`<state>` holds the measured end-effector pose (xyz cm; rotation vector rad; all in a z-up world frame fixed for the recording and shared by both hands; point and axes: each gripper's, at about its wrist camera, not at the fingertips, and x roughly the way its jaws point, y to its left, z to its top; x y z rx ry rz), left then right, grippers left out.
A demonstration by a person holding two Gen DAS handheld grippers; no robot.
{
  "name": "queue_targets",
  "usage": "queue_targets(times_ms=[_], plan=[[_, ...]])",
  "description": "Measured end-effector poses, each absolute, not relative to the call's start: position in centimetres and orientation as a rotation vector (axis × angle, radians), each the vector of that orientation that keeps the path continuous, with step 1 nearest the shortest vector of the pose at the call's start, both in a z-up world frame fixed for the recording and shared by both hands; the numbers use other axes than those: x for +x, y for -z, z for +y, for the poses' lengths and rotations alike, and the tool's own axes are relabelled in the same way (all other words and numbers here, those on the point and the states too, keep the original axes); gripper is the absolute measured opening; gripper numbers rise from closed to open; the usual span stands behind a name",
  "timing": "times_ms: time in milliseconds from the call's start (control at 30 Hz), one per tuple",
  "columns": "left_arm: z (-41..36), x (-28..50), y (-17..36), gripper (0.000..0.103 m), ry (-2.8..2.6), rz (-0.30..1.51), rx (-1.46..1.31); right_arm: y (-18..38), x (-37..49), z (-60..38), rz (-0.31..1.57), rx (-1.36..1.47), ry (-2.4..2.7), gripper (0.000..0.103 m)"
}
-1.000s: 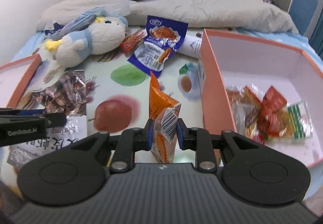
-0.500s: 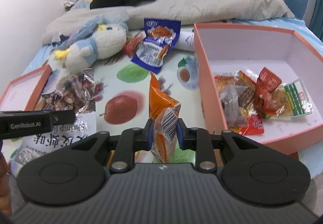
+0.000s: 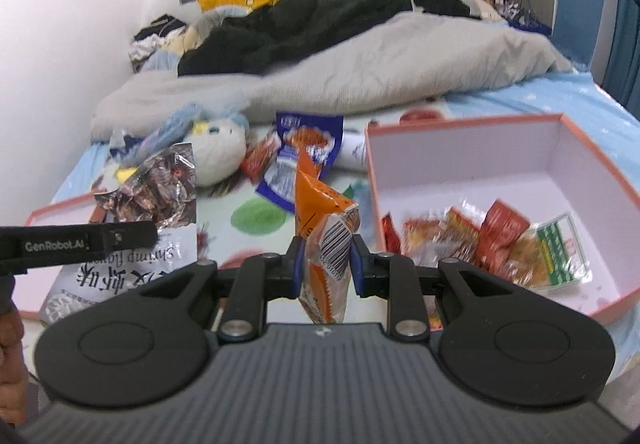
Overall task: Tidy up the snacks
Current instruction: 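Lift both held packets and carry them over the pink box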
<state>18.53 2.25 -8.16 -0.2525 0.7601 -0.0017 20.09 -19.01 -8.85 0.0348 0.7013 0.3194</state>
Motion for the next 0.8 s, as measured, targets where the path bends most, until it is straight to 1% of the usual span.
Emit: queue_targets(times_ms=[367,800], plan=[[0.1,20.8,3.6,0.045,0.051,0.683,-0.226,4.5,21.6,-21.3,0.603,0.047,-0.301,0.027],[-4.1,24.0,0.7,0.045,0.135,0.637,-0.203,2.6,23.4,-25.0,0.553,0.094,-0.267,0.027]])
